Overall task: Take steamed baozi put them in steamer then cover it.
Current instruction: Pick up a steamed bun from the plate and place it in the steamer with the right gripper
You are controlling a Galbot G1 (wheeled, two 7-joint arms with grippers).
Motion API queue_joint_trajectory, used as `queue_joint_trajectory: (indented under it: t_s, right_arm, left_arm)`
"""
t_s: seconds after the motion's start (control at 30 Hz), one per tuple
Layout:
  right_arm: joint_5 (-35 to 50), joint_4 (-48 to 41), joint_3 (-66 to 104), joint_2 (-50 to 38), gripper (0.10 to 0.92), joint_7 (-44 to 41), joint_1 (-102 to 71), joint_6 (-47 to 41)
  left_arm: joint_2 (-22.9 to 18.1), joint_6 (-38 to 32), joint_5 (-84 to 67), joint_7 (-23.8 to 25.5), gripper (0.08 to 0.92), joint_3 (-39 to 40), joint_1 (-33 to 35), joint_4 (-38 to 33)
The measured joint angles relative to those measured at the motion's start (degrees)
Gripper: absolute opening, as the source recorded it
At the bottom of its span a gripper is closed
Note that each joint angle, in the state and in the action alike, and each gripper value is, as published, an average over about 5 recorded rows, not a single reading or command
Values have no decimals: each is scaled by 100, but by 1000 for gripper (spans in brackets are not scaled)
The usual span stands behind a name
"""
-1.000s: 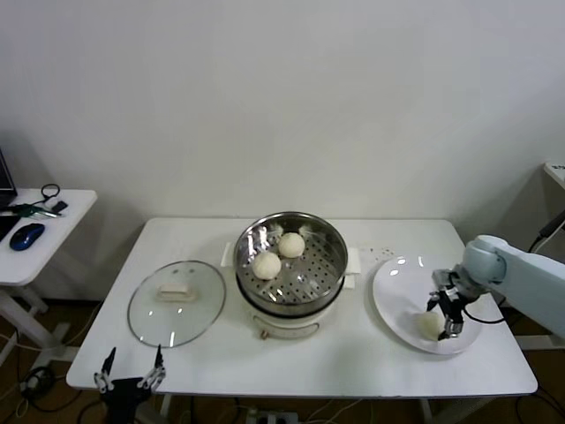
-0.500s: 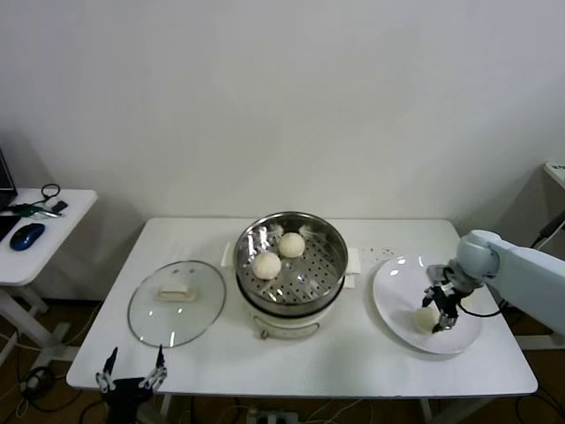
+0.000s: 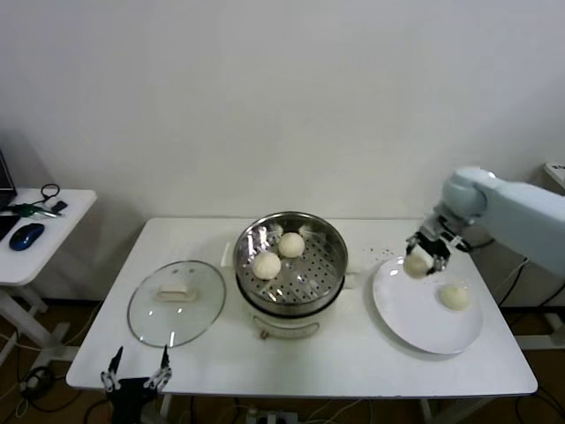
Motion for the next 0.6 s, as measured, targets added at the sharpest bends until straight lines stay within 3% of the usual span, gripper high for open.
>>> queue_joint_trajectory:
  t_s: [0.6]
  right_arm:
    - [-260,703,-192,1637,662,-296,956,1343]
  left_arm:
    - [46,15,23,47,823,56,32,24]
